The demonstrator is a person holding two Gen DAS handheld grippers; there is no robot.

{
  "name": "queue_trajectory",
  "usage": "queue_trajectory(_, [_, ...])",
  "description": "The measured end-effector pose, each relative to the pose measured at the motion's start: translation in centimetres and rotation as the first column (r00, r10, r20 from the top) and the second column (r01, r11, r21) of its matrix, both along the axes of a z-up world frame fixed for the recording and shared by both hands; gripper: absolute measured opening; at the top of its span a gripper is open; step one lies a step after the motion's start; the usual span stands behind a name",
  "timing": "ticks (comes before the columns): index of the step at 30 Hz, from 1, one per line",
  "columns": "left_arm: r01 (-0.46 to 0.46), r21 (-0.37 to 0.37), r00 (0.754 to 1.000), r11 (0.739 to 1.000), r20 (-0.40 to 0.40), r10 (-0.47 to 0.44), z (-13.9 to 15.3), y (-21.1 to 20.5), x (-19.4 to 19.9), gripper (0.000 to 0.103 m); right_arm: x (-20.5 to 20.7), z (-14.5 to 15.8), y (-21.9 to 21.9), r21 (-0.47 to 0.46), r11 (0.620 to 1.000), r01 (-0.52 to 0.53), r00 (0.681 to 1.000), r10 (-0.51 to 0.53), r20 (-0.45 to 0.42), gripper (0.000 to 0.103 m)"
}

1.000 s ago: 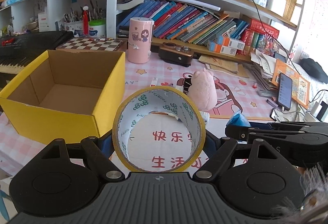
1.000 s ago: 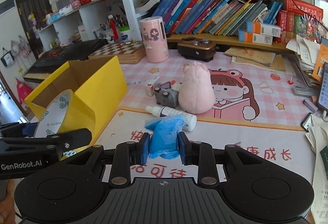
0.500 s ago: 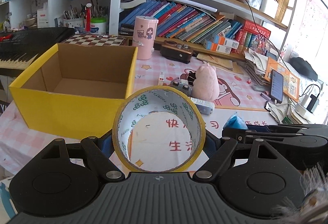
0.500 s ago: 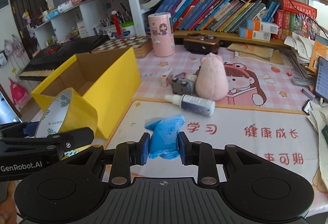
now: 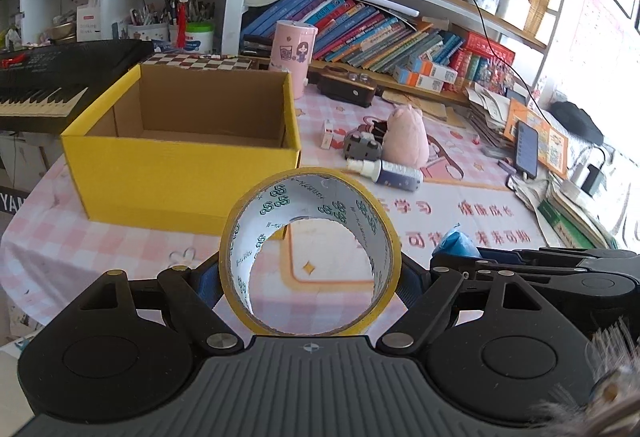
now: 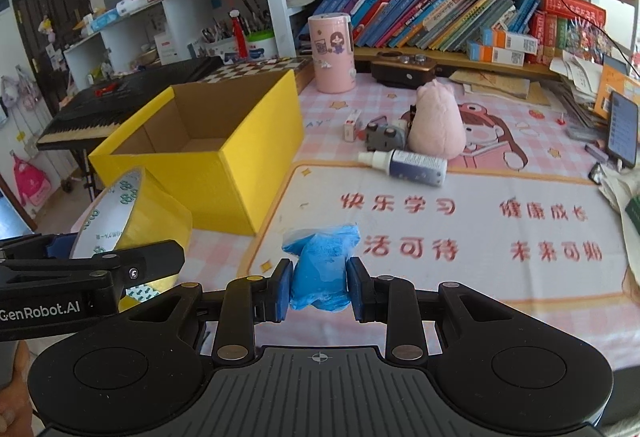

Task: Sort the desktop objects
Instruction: 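Lift and carry the tape roll and blue cloth toward the yellow box with both tools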

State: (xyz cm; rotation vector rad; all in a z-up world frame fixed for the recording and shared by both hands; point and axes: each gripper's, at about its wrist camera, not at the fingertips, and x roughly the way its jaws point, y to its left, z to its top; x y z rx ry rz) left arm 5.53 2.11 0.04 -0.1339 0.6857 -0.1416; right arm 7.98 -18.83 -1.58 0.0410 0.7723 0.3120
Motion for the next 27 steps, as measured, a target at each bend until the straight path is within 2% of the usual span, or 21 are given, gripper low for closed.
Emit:
queue_trajectory(11, [0.026,0.017,0.999,1.000,-0.040,-0.025,-0.9,3.5,-4.3,0.080,-4.5,-1.5,3.1,0.031,0.999,0.022,0.998,-0.020,-0.060,0.029])
queue_trajectory(27, [-0.044,-0.009,0.999,0.999,-0.006,0.044,-0.4,7.4,-7.3,0.080,-6.8,-1.0,7.3,0.021,0.998,-0.061,0.997,0.062,-0.041,0.029])
